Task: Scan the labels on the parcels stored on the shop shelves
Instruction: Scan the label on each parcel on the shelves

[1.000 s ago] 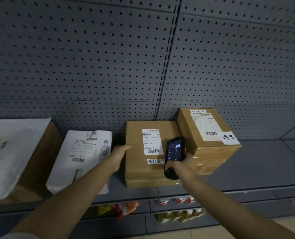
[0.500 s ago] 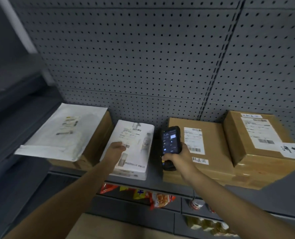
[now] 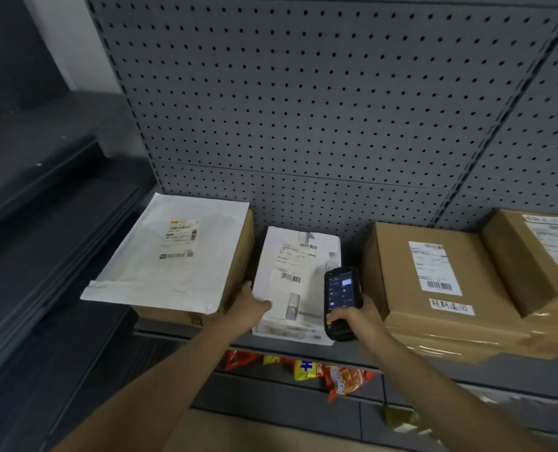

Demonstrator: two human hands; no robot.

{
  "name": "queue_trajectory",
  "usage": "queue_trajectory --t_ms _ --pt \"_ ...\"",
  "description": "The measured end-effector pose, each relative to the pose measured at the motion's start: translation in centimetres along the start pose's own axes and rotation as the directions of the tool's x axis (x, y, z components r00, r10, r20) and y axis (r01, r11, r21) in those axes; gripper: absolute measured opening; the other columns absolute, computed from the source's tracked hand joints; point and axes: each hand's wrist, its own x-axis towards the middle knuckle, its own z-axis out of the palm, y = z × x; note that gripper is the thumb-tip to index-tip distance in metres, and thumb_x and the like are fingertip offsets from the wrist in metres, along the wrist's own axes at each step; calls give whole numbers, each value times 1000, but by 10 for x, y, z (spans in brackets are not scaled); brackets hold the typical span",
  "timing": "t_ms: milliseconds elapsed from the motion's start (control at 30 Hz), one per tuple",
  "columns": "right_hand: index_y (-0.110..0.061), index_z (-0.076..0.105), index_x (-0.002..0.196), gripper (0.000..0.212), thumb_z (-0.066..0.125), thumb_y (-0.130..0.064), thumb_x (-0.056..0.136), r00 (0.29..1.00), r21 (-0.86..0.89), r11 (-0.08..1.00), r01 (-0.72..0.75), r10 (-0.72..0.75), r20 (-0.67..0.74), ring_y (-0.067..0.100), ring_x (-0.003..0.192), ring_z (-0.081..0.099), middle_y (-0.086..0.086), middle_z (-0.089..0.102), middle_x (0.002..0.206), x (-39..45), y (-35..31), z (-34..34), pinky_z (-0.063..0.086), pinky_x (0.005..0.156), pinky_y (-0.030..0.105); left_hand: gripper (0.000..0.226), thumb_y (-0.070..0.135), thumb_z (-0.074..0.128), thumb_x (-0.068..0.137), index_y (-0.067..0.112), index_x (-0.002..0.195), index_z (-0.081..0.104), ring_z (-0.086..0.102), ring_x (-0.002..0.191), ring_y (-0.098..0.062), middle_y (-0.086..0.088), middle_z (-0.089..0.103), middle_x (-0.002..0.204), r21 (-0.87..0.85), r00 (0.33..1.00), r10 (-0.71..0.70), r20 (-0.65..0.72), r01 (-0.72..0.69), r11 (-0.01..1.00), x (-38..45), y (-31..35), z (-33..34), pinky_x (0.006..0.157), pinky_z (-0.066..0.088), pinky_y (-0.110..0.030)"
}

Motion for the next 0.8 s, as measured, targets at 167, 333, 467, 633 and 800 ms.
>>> queue_trajectory --t_ms 167,333,467,633,800 --pt "-6 60 107 47 75 6 64 994 63 994 -87 91 -59 31 89 65 16 69 98 5 20 6 54 78 38 78 21 63 92 10 152 16 46 129 -30 -12 45 145 -135 994 -93 61 100 986 23 -15 0 109 38 -41" --pt "-8 51 125 84 76 -8 45 986 129 981 -145 154 -58 33 97 66 18 68 108 17 33 5 55 83 45 54 28 64 90 14 138 43 60 97 -22 -9 61 125 -385 977 -164 133 204 900 38 -26 0 81 50 -33" --pt "-7 47 130 88 78 -7 47 990 138 981 -139 143 -19 31 99 65 17 67 110 22 36 0 53 78 40 41 27 64 89 13 127 56 65 91 -24 -8 68 106 -508 972 -173 160 231 830 43 -32 4 72 53 -33" --pt "-11 39 137 102 80 -10 42 988 132 980 -152 151 16 32 104 64 14 66 115 31 44 -4 51 94 53 25 27 61 91 14 112 65 67 97 -28 -12 71 107 -540 959 -152 239 262 800 50 -40 11 78 55 -36" --pt "-15 43 130 89 76 -7 48 989 45 990 -132 129 66 28 102 63 11 65 112 34 44 -10 52 92 46 11 24 55 95 20 91 64 66 74 -17 -1 71 81 -512 955 -156 254 270 816 48 -36 11 52 52 -22"
